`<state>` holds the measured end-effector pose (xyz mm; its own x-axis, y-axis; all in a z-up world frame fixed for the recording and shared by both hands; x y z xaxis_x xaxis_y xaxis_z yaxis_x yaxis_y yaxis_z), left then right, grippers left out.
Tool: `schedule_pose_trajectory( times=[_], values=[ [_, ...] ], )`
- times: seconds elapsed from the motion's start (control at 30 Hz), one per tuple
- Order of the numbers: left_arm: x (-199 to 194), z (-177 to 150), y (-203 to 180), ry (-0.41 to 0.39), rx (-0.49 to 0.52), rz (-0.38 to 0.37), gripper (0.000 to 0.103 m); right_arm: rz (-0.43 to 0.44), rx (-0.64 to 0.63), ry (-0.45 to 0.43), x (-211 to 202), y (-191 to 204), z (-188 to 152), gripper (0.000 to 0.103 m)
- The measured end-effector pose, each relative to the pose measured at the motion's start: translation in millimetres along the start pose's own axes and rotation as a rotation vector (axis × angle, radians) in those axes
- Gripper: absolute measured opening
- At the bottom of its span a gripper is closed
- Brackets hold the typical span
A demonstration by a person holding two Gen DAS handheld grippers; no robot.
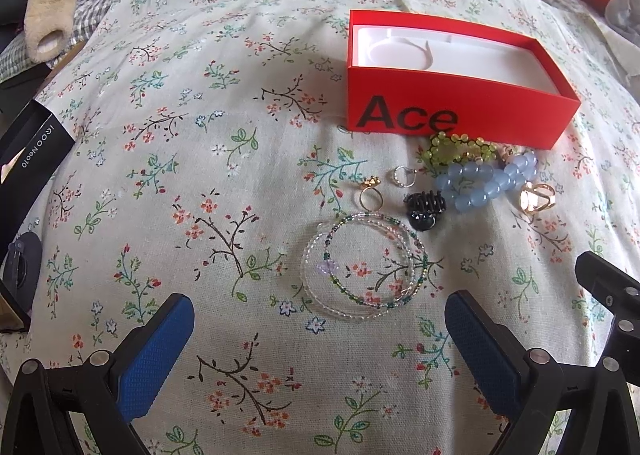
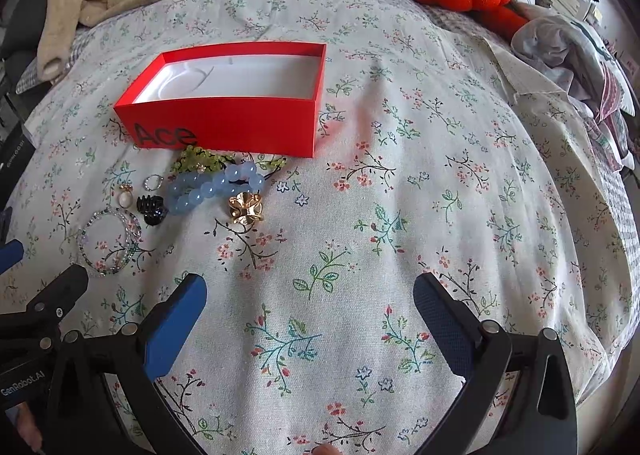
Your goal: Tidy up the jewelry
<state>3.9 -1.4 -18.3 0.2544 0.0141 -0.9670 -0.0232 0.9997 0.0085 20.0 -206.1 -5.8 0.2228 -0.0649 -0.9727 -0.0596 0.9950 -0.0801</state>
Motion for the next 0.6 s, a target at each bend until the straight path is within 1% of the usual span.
schedule_pose_trajectory(
  times=[0.33,0.6],
  values=[
    [-1.2,2.6,3.1,0.001,-0.005,0.002,0.103,-0.007,0.002,-0.003,-1.1,-2.3,0.4,0.103],
    [1.7,11.1,3.5,0.023,-0.004,-0.037,0.103,0.002,-0.003,0.005,-8.8,-5.7,3.6,0.103]
  ],
)
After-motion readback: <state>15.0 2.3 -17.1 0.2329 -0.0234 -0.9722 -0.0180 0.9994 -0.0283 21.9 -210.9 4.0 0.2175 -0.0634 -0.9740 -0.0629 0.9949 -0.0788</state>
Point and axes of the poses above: each gripper's, at about its wrist camera, not at the fingertips, and x roughly the way its jaws point, y to its left, z to its top, the point moved 3 cm from there along x, roughly the way its jaws point, and after that the axes turned 15 degrees about y, right-handed, at the moved point
